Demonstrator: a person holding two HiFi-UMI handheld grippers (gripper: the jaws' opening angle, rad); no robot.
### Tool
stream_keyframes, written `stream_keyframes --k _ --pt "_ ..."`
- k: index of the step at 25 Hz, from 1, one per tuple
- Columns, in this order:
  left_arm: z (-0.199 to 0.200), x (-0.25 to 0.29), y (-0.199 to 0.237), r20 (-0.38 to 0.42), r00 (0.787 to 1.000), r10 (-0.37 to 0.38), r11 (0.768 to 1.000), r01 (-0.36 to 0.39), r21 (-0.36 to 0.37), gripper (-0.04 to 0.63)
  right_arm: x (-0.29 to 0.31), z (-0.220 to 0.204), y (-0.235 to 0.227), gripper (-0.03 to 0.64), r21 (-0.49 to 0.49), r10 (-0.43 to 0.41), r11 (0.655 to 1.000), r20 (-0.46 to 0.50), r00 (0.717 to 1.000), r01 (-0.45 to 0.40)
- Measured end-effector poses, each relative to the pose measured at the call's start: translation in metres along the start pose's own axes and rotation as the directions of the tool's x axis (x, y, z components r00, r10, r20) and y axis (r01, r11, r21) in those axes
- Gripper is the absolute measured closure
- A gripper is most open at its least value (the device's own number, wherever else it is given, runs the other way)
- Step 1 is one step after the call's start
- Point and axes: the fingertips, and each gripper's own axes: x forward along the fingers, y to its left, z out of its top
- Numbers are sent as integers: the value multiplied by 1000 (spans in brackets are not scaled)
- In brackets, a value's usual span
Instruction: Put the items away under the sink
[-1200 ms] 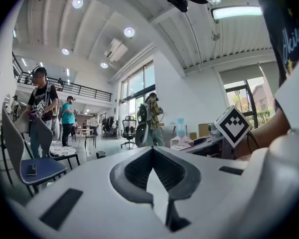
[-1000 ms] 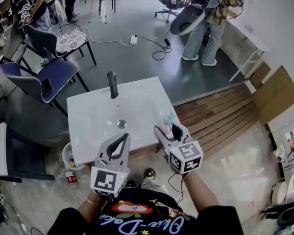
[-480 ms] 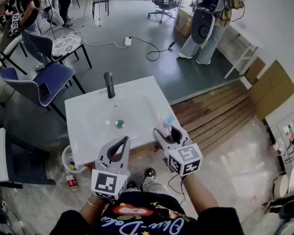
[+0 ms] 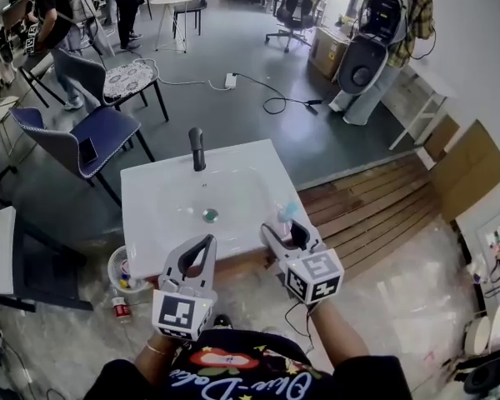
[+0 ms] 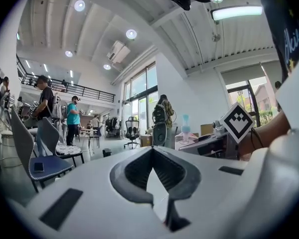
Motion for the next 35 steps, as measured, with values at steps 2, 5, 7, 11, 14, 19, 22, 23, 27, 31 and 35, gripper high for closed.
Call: stream_keyframes --k 2,5,7,11,14,19,22,23,27,31,35 --pt "2 1 2 3 1000 24 1000 -24 -14 588 -2 0 -1 402 -2 9 1000 0 1000 -9" --pt "7 5 -6 12 999 38 999 -38 -18 588 -8 1 -8 402 0 20 1000 1 1000 -20" --pt "8 8 -15 12 999 43 999 -42 -17 588 -14 0 -12 402 0 30 1000 -2 1000 -30" --pt "7 8 -30 7 998 57 998 -57 -17 588 -26 -4 -23 402 7 38 999 -10 999 -37" --pt "8 7 -40 2 998 69 997 -69 -20 588 -34 -6 -29 402 7 44 999 -15 999 -44" --pt "12 6 -55 3 995 97 995 -97 -17 588 -42 -6 -33 402 4 76 997 -9 997 -76" --pt "12 2 -61 1 995 96 995 -96 1 588 -43 -6 -30 402 5 96 995 -3 995 -96" --pt "13 1 -64 2 996 93 995 -93 21 588 -43 -6 -28 402 4 103 995 -2 995 -103" --pt "14 -2 -79 -10 997 81 992 -80 97 588 -46 -5 -23 402 -1 130 992 8 992 -130" --pt "15 -11 -81 0 993 121 990 -121 70 588 -51 -7 -20 402 -9 151 988 10 988 -151" --pt "12 -21 -81 -19 988 156 985 -154 73 588 -53 -13 -13 402 -9 176 984 0 984 -176"
